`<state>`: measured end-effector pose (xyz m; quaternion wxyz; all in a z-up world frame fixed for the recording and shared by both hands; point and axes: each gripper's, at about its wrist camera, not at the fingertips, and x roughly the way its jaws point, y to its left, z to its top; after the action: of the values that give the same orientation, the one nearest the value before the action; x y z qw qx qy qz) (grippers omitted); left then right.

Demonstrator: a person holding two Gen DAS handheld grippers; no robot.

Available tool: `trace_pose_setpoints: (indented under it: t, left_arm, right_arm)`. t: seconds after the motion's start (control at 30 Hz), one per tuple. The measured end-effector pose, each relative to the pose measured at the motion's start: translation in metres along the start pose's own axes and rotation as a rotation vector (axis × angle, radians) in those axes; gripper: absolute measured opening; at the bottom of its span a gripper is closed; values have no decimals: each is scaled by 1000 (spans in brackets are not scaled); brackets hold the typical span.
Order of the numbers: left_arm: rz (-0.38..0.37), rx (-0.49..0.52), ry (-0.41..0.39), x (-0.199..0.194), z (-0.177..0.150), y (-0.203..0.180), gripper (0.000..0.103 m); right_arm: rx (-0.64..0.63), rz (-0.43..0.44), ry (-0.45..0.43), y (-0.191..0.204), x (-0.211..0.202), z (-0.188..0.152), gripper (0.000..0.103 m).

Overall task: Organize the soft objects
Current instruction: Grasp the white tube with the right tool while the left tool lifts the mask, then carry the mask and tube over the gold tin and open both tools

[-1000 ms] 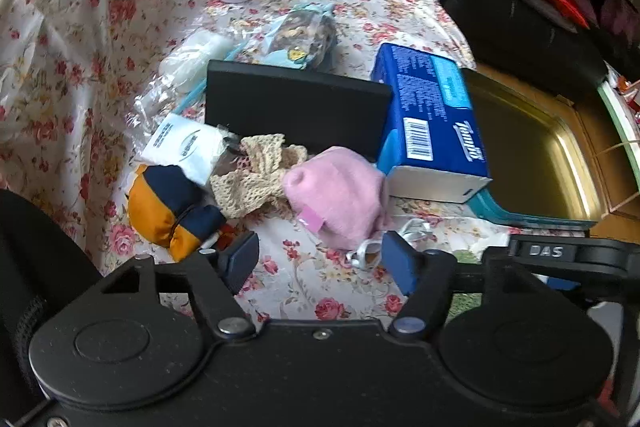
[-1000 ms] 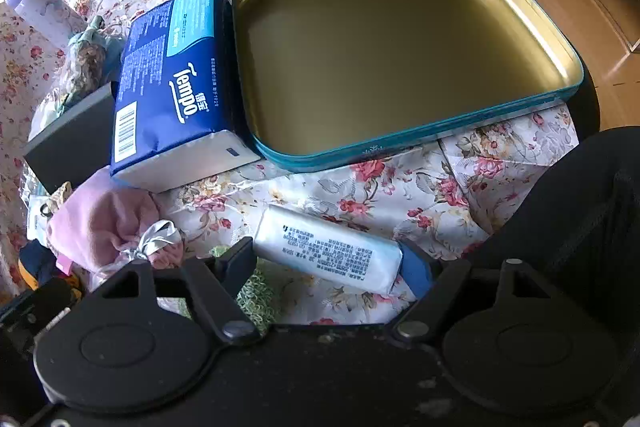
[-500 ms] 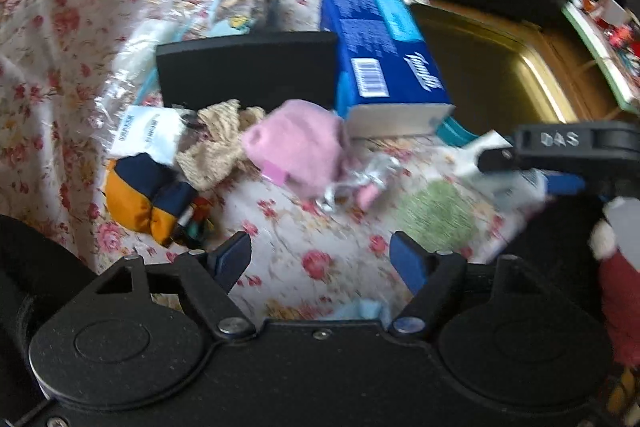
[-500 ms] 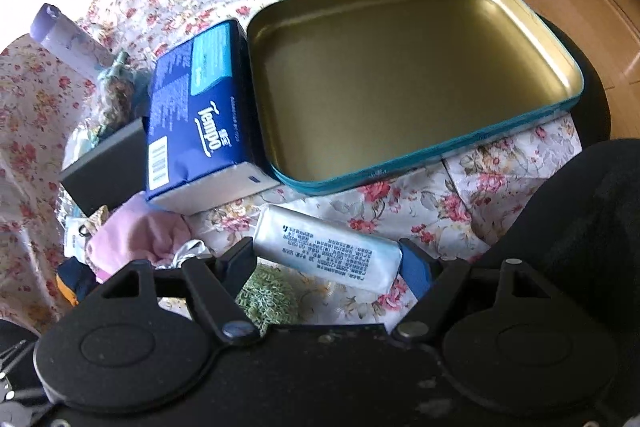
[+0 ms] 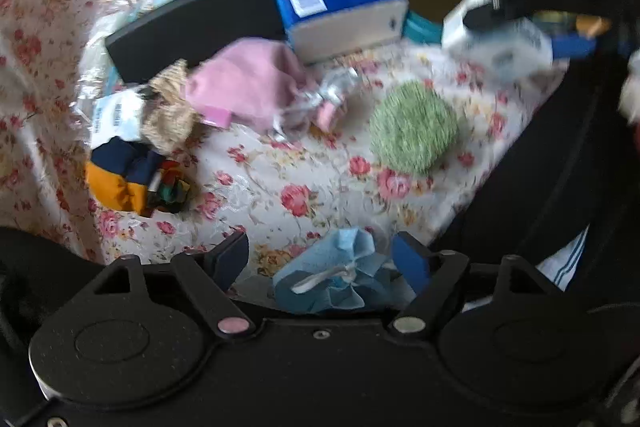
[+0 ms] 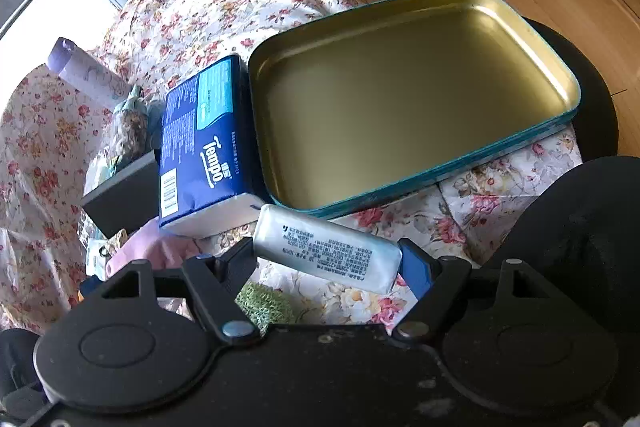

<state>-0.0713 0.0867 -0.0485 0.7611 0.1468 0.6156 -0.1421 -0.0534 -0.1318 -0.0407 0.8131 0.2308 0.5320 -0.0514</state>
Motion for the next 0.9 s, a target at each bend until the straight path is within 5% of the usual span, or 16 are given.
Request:
trace_pose_setpoints:
  t: [0.13,0.2,0.33,0.6,0.9]
  left_arm:
    - [44,79,62,17,-12,-14,72]
    - [28,85,90,25,-15,-17,54]
    - [22,34,84,28,-13,-10,36]
    - [-36,-45,-99,-25,16,-1,31]
    - [-87,-26,-322,-77,87,-23,31]
  right_arm:
    - [12,18,0,-3,0,0,76]
    - [15,21,-3,-4,-1,0,76]
    - [18,25,-14,-7,-4,2,76]
    - [34,16,-71,-16,-17,13,76]
    - [92,-35,-196,-46,-38,43,76]
